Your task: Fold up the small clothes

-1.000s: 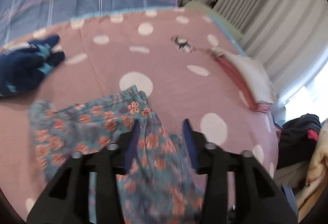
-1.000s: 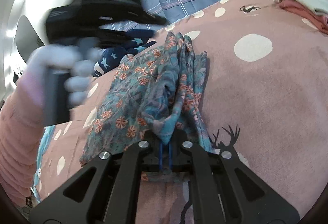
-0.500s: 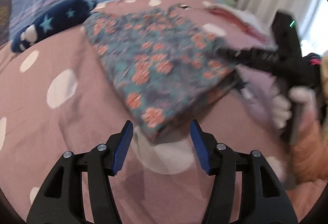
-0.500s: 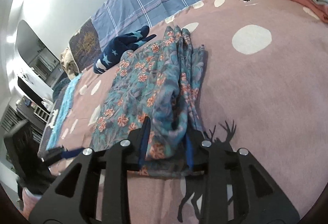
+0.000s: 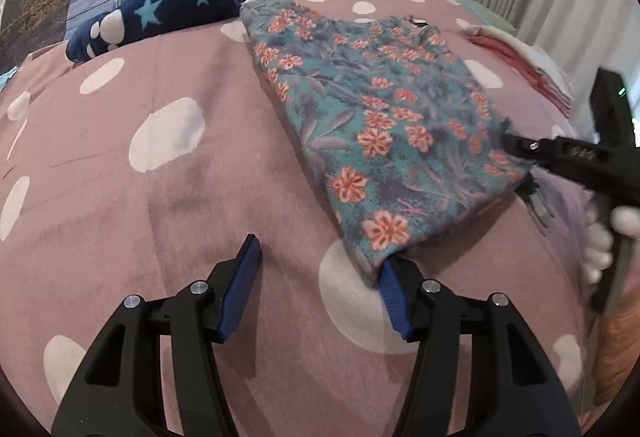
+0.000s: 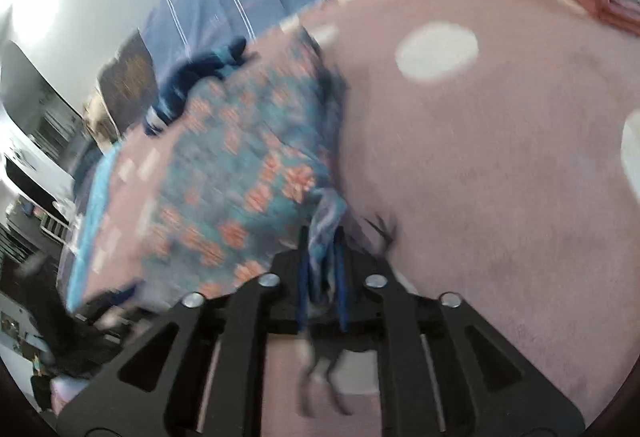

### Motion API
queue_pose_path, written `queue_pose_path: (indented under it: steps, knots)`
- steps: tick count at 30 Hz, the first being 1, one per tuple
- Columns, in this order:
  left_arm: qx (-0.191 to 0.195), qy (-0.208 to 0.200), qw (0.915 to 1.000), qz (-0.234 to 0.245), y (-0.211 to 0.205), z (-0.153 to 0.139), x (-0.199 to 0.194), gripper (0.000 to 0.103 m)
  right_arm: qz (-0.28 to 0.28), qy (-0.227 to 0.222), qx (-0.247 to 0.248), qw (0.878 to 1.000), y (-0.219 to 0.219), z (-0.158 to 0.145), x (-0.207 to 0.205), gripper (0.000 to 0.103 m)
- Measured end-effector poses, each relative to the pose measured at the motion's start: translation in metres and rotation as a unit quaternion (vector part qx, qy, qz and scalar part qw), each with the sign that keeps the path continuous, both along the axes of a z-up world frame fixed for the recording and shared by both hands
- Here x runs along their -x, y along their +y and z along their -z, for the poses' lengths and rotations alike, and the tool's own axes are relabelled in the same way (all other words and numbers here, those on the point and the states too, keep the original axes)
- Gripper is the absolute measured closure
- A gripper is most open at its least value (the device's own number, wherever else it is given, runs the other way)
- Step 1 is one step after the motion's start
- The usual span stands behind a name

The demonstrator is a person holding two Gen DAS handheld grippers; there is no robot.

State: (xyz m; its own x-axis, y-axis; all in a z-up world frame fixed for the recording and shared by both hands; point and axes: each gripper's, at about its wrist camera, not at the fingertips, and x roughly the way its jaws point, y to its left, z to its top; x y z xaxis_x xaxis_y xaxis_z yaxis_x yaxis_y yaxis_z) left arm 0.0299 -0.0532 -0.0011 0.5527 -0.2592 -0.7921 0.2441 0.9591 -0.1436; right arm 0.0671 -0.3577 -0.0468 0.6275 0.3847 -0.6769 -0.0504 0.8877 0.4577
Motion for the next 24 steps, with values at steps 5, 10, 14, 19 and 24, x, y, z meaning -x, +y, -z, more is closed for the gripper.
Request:
queue_pose_path:
  steps: [5,10,14,19,24]
  knots:
    - [0.030,-0.015,0.9987,0.038,0.000,-0.029,0.017,0.056,0.003,-0.065,0.031,0.997,-0.001,-0.031,0.016,0.078]
    - [0.027,-0.060,0.9959,0.062,-0.024,-0.049,0.010,0.060,-0.064,-0.127,0.068,0.987,0.035,-0.054,0.025,0.084]
    - [-0.020,-0.028,0.9980,0.052,-0.042,-0.017,-0.007,0.061,-0.060,-0.072,0.119,0.989,0.050,-0.020,0.005,0.087]
    - [-0.068,-0.041,0.9954,0.054,-0.053,0.000,0.000,0.060,-0.046,-0.041,0.109,0.992,0.036,-0.004,-0.003,0.095]
    - [-0.065,-0.041,0.9956,0.054,-0.052,0.000,0.000,0.060,-0.047,-0.046,0.130,0.989,0.043,-0.006,-0.001,0.094]
